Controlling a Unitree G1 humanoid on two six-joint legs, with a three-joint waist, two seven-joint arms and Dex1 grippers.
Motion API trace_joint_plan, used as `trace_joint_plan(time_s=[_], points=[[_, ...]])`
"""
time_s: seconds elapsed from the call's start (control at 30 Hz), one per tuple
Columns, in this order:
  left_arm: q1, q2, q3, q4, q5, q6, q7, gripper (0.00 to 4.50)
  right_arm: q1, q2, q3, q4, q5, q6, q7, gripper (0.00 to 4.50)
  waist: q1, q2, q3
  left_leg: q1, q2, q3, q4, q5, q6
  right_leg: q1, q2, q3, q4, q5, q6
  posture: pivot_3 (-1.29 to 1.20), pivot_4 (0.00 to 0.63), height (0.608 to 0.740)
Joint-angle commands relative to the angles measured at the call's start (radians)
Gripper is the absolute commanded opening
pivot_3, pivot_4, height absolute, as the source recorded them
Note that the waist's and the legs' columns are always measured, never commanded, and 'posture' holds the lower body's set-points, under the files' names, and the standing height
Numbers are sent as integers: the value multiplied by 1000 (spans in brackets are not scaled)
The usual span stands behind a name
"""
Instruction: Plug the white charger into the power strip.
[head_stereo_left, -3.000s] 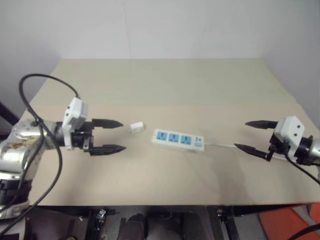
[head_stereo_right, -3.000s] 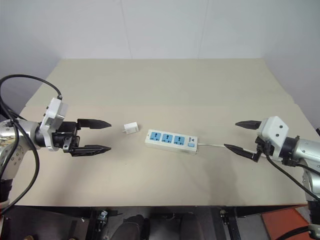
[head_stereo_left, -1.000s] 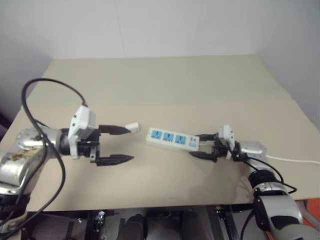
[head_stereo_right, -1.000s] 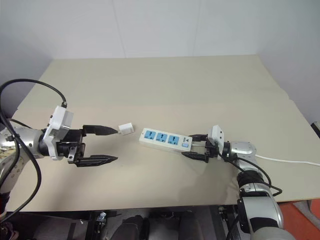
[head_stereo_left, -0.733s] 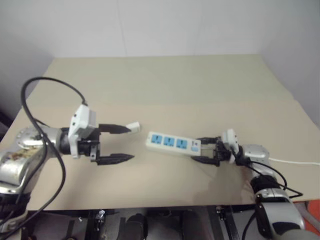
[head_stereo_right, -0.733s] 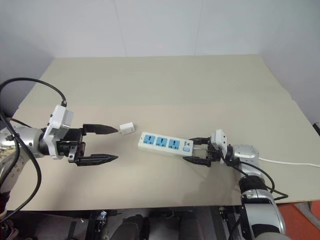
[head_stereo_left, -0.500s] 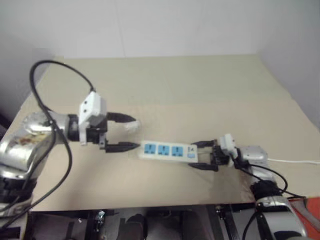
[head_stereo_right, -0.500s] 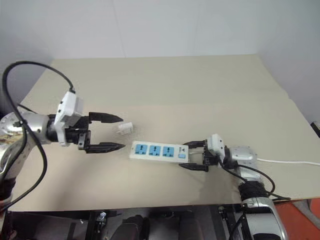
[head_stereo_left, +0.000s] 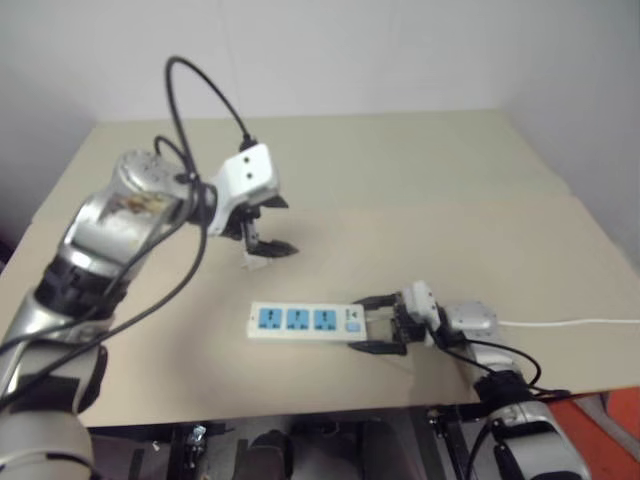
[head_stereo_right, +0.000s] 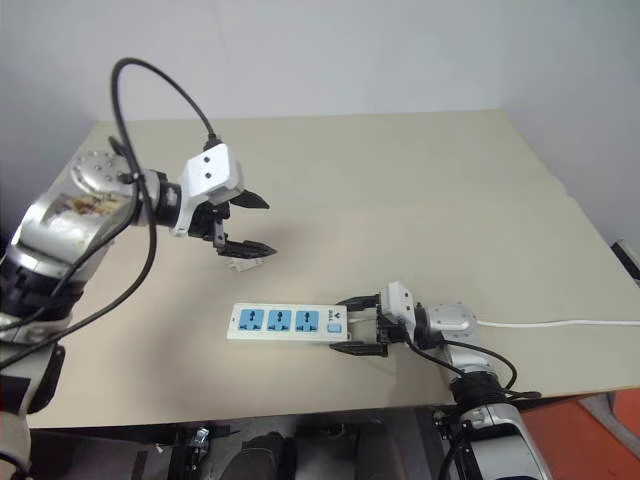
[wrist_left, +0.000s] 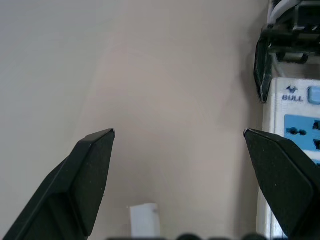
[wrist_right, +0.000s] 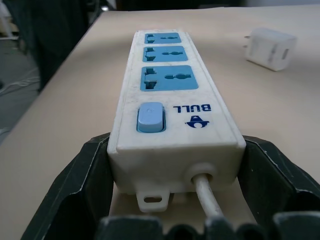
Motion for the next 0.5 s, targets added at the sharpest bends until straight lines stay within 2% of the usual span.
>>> trace_joint_plan(time_s=[0.03, 0.1, 0.2, 0.5], points=[[-101, -10, -114, 133, 136, -9, -74, 4500, 13, 15, 35, 37, -32, -4, -18, 3424, 1, 0, 0, 1, 0, 0, 0, 0, 0, 1, 0, 0, 0, 0, 0, 0, 150, 740], [-175, -70, -158, 273, 190, -4, -84, 4500, 11, 19, 38, 46, -38, -7, -27, 3424, 3, 0, 0, 8, 3, 0, -1, 0, 0, 10, 4, 0, -2, 0, 0, 0, 150, 740], [-266, -164, -213, 490, 279, -62, -94, 4500, 17, 19, 44, 48, -44, -1, -28, 3424, 5, -2, -1, 10, 5, -1, 0, 0, 0, 12, 6, -1, -3, 0, 0, 0, 150, 740], [-354, -316, -268, 905, 461, -244, -129, 4500, 35, 15, 52, 52, -45, -5, -27, 3424, 3, -3, -1, 9, 13, 0, 0, 0, 0, 11, 14, -1, -3, 1, -1, 0, 150, 740]])
